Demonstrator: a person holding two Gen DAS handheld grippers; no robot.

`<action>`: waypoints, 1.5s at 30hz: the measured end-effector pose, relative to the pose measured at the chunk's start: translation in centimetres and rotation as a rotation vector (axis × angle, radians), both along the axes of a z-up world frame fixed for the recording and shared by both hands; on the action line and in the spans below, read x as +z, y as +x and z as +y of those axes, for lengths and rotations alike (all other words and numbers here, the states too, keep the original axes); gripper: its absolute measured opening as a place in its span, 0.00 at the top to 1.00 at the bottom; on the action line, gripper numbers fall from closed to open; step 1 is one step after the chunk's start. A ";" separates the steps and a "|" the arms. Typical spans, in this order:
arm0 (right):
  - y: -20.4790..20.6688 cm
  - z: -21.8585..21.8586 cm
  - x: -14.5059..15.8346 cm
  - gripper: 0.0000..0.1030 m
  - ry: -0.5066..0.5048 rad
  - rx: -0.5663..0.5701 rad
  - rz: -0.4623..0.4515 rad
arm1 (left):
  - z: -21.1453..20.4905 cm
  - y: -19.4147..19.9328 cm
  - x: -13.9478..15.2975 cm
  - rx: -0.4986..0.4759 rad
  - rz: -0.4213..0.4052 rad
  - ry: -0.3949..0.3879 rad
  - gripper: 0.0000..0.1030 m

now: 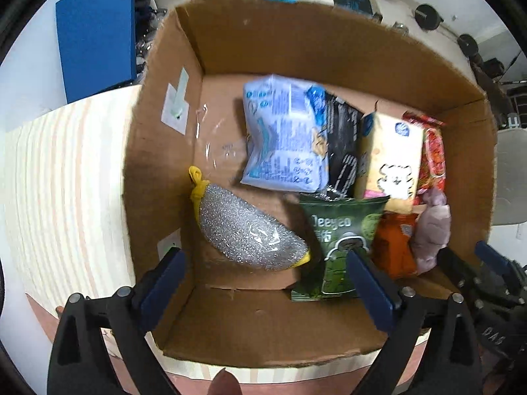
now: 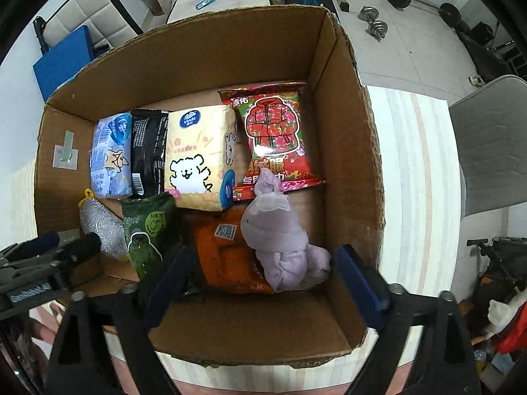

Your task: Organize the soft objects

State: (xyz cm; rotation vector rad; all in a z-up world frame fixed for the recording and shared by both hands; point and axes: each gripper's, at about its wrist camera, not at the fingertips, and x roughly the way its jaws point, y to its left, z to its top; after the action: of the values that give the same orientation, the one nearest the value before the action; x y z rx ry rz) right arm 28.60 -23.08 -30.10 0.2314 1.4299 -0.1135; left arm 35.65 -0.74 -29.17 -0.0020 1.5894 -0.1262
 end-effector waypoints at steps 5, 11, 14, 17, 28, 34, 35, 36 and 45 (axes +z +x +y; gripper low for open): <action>-1.3 0.9 0.8 0.00 -0.030 0.018 -0.044 | 0.2 -1.7 2.1 -0.004 -0.084 0.015 0.03; -3.0 1.6 1.8 0.00 -0.058 0.024 -0.097 | -0.1 -4.6 5.0 0.004 -0.210 0.032 0.03; -3.7 2.0 2.4 0.00 -0.073 0.025 -0.125 | 0.1 -4.5 5.5 -0.002 -0.250 0.051 0.03; -4.2 2.1 2.9 0.00 -0.079 0.020 -0.137 | -0.3 -4.8 6.4 -0.009 -0.268 0.056 0.03; -8.9 2.0 7.7 0.00 -0.088 0.013 -0.233 | -0.4 -9.9 11.4 -0.003 -0.381 0.068 0.03; -14.0 2.1 12.3 0.00 -0.089 0.022 -0.324 | 0.2 -14.7 15.1 0.014 -0.439 0.040 0.03; -14.9 2.1 13.0 0.00 -0.084 0.025 -0.338 | 0.3 -15.7 16.0 0.015 -0.452 0.036 0.03; -15.9 2.2 13.8 0.00 -0.084 0.028 -0.352 | 0.3 -16.4 16.6 0.013 -0.461 0.033 0.03; -24.7 3.4 19.8 0.00 -0.047 0.049 -0.455 | 1.1 -23.2 22.6 0.023 -0.561 0.039 0.03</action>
State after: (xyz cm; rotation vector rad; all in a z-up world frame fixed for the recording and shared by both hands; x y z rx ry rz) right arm 3.91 -19.69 -10.26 0.1700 0.9786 -0.0491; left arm 12.48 0.37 -6.57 0.0417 1.0314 -0.0691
